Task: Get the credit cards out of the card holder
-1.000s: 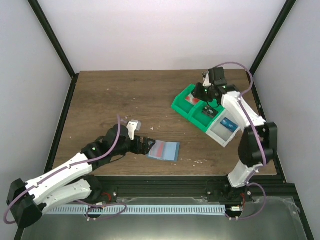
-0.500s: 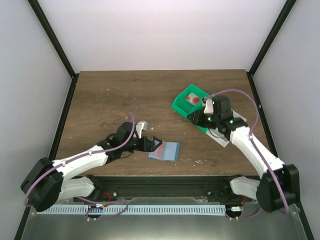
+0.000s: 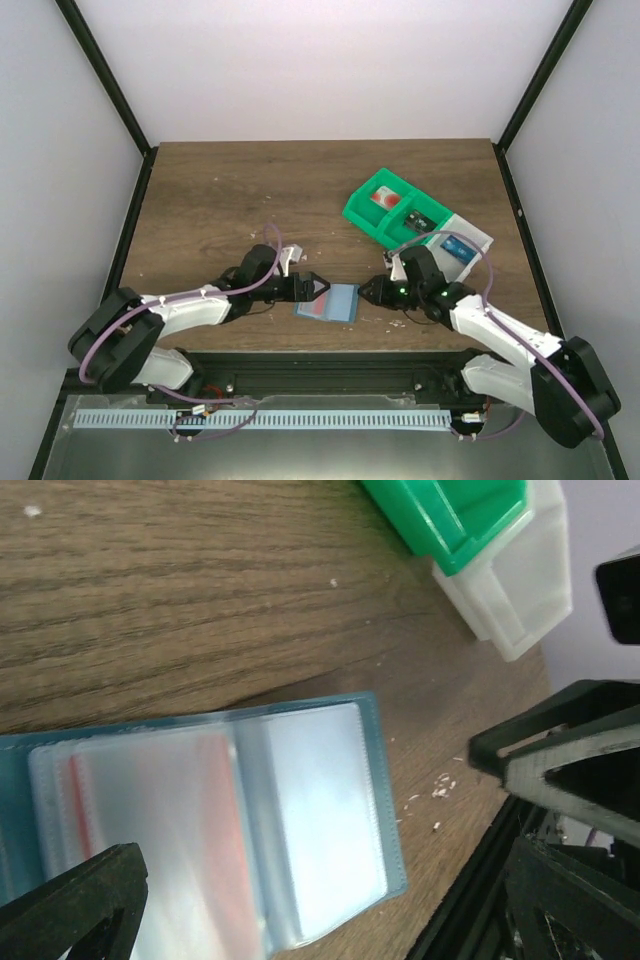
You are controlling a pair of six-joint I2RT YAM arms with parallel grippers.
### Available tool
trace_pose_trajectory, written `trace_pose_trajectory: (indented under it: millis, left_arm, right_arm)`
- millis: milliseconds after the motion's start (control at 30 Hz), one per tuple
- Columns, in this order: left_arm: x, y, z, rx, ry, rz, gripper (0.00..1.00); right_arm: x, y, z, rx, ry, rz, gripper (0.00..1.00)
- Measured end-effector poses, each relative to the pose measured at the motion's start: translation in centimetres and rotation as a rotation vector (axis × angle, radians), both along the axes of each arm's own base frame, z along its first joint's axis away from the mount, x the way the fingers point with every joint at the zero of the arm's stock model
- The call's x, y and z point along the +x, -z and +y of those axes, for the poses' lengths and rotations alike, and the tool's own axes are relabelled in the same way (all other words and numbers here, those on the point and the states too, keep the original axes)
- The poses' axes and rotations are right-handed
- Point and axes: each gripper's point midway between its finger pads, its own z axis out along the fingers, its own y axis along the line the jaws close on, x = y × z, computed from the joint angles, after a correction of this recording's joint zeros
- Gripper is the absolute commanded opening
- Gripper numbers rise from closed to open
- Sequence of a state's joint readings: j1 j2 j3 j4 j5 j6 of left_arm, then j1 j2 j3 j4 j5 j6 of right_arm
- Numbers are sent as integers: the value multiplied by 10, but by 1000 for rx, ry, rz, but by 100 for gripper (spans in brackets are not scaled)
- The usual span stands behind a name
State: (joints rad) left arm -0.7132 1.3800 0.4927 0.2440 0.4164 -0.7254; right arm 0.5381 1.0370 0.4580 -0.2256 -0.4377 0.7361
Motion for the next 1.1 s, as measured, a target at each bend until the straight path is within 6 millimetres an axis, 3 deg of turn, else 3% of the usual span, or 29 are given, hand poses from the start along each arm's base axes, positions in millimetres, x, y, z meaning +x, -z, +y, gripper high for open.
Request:
trace_pose_trajectory:
  millis: [233,467,600,767,900,1000,1100]
  left_arm:
    - [7,-7,-4,-32,-26,-2,100]
    - [8,4,-5,-51,-47,36,100]
    - [0,22,-3,-64,-39,91,100]
    - [-3,19,-1,-75,-49,96,100]
    - [-25,17,7,-87,-62,112,100]
    - [-40,19,12,-86,-66,136,100]
    - [-37,15,14,-74,-96,137,100]
  right_arm:
    - [-7,8,17,49,-31,10,29]
    - [-11,19,32,53,-61,40,28]
    - [-12,36,32,21,-61,80,28]
    - [-11,52,28,-28,-59,97,28]
    - [-12,64,23,-66,-58,103,27]
    - [-11,65,22,-69,-59,84,25]
    - [-11,64,22,-74,-58,75,23]
